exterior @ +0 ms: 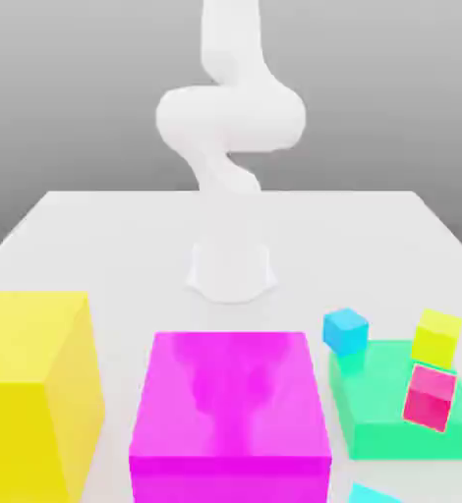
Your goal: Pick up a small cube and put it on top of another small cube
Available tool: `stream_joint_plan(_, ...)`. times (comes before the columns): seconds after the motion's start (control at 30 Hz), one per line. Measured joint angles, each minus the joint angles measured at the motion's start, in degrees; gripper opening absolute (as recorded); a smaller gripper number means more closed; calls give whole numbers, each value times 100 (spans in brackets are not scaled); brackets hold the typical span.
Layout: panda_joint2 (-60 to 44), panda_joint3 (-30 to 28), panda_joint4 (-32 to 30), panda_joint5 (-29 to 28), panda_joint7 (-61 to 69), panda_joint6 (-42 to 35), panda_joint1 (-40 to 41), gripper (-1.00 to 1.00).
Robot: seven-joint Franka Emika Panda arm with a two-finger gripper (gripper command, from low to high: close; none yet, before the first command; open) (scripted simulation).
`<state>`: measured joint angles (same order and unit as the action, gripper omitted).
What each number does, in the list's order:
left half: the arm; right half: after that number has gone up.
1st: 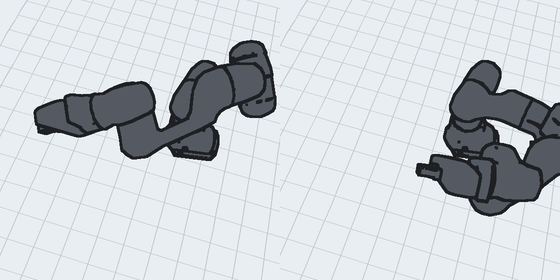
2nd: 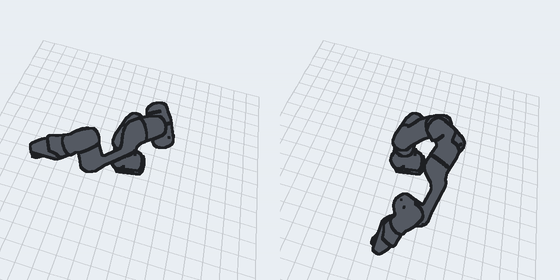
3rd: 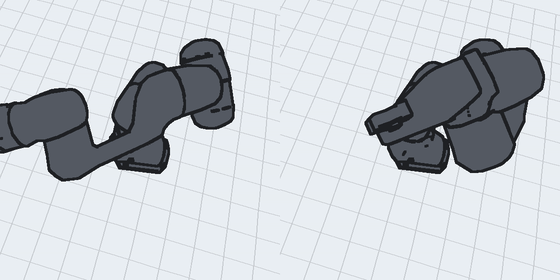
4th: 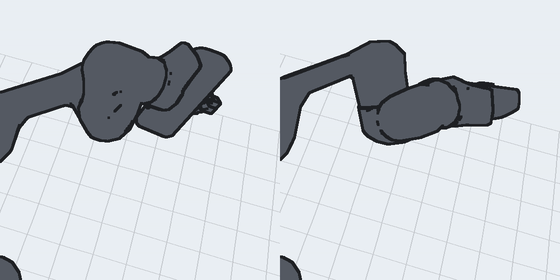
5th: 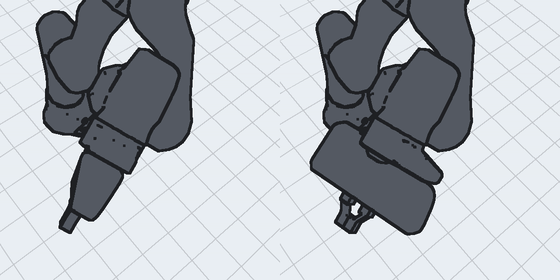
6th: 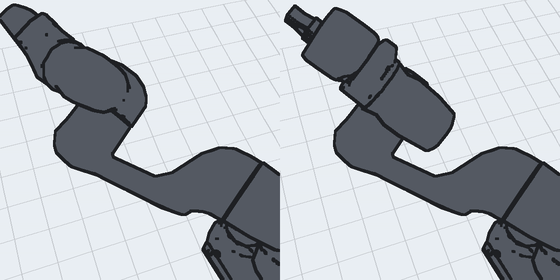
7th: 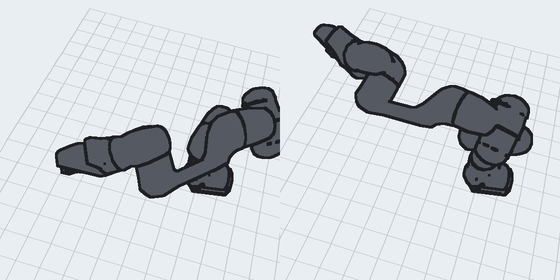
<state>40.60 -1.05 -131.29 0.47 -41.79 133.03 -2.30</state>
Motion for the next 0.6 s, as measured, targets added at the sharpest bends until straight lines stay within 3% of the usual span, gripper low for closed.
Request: stream_joint_plan(0.6, -3776, -254, 354, 533, 3058, 901, -1133, 0)
